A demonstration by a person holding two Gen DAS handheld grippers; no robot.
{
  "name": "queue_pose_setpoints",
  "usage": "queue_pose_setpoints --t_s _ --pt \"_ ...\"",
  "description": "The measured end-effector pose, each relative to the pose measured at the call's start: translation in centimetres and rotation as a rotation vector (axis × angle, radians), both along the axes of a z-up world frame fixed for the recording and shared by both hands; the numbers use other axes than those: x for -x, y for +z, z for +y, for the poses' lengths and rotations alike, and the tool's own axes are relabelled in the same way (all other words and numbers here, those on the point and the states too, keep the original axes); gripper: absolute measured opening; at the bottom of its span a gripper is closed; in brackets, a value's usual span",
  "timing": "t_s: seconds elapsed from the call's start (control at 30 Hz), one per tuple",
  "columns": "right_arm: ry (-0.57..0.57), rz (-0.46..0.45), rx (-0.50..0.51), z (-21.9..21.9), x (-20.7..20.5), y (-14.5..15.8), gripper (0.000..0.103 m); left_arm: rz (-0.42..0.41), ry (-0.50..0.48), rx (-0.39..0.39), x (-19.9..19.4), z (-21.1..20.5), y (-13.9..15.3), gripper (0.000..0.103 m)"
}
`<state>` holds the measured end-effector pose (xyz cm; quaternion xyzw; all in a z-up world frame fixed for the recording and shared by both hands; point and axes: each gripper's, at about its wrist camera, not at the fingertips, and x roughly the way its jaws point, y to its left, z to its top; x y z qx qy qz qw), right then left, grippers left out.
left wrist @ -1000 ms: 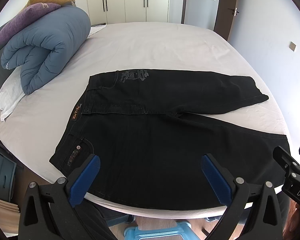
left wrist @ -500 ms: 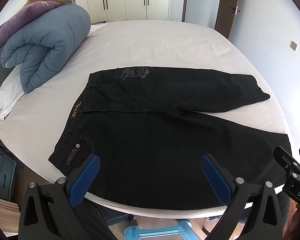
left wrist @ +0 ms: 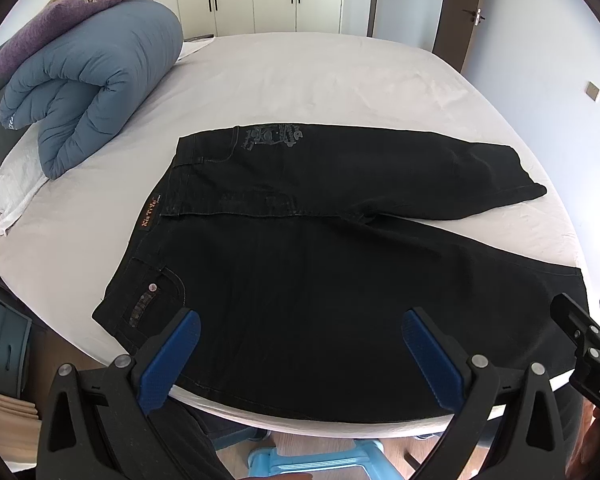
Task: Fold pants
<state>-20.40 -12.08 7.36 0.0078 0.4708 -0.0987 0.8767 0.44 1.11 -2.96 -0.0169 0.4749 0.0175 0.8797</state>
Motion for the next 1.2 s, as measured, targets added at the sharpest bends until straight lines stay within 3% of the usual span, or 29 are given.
queue_pose_setpoints --t_s 0.23,0.37,0.47,0.57,0.63,0.77,0.93,1.07,1.17,1.2 --pt "0.062 0.006 -0.036 0.2 -1.8 -0.5 0.103 0.004 -0.016 -0.016 -2.1 0.6 -0.8 0.103" --pt "0.154 -0.014 -0.11 0.3 -4.2 -0.2 0.103 0.023 -0.074 0.035 -5.5 2.1 -1.4 0.103" --pt "0.222 -0.041 -0.146 0.3 -6.8 0.1 0.103 -0.06 -0.117 -0.012 -8.1 3.2 -1.2 0.103" --pt "0.292 -0.06 -0.173 0.1 -10.4 0.1 0.103 0.014 -0.191 -0.011 -12.5 4.6 -1.8 0.103" --pt "0.334 -0.069 -0.168 0.1 -13.0 -0.1 0.103 0.009 -0.192 0.013 -15.9 6.5 -1.9 0.103" --pt "0.42 -0.075 -0.154 -0.2 -18.1 -0.6 0.096 -0.012 -0.238 -0.024 -23.4 9.8 -1.9 0.103" --pt "0.542 -0.031 -0.174 -0.7 -23.8 -2.2 0.078 0.081 -0.423 -0.061 -32.1 11.5 -3.8 0.103" --pt "0.625 0.002 -0.184 -1.2 -26.2 -3.7 0.071 0.176 -0.554 -0.156 -36.1 10.5 -6.8 0.103" --pt "0.667 0.033 -0.206 -1.4 -28.0 -5.4 0.068 0.268 -0.632 -0.225 -38.5 9.7 -9.8 0.088" --pt "0.677 0.042 -0.214 -1.4 -28.7 -5.9 0.067 0.3 -0.638 -0.222 -39.2 9.9 -10.7 0.076"
